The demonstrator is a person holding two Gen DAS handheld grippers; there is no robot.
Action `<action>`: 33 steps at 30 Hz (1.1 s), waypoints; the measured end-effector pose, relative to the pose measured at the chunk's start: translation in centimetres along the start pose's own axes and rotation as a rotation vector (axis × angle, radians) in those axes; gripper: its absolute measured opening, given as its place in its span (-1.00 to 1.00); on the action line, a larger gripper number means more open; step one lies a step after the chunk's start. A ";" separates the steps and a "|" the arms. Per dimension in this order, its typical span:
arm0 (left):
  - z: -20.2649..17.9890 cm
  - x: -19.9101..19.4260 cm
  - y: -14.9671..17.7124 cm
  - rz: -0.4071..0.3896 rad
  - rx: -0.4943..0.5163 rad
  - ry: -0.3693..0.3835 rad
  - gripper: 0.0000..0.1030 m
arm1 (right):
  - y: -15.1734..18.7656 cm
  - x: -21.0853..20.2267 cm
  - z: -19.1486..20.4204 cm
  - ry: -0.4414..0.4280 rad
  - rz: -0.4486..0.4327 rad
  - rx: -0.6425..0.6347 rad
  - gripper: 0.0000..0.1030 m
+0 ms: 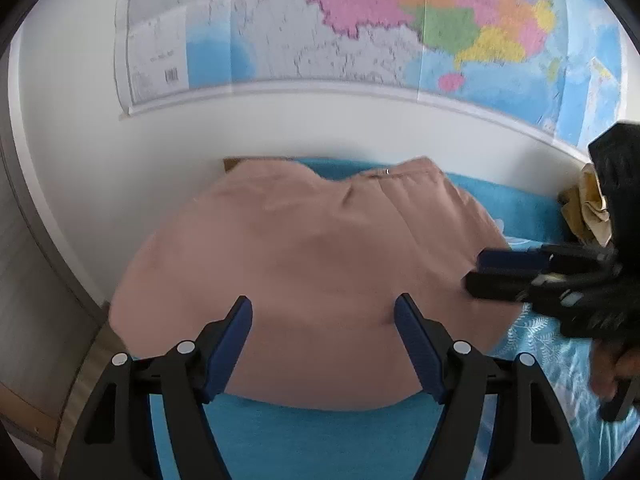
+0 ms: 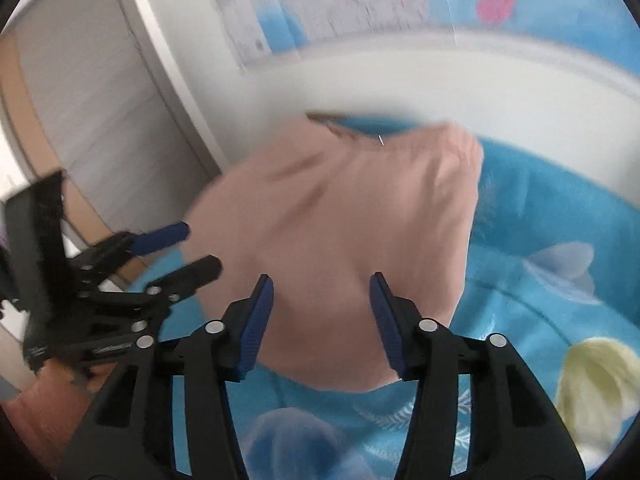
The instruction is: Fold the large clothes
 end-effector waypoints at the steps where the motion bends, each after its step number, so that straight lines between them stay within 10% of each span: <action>1: -0.2 0.8 0.0 0.017 -0.004 -0.005 0.40 | 0.2 0.5 0.1 -0.002 0.020 0.003 -0.08; 17: -1.5 -2.5 2.5 -0.029 -0.073 -0.113 0.85 | 2.1 -2.3 1.2 0.041 -0.075 -0.056 0.50; 33: -2.1 -6.6 6.0 -0.029 -0.201 -0.209 0.88 | 4.8 -5.0 3.4 0.089 -0.137 -0.080 0.89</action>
Point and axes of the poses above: each gripper's, at about its wrist camera, not at the fingertips, and x roughly the way its jaws point, z to its left, y to its underside, the point moved 10 cm from there along x, roughly the way its jaws point, and after that the axes turned 12 degrees about z, right-handed, at the moved point
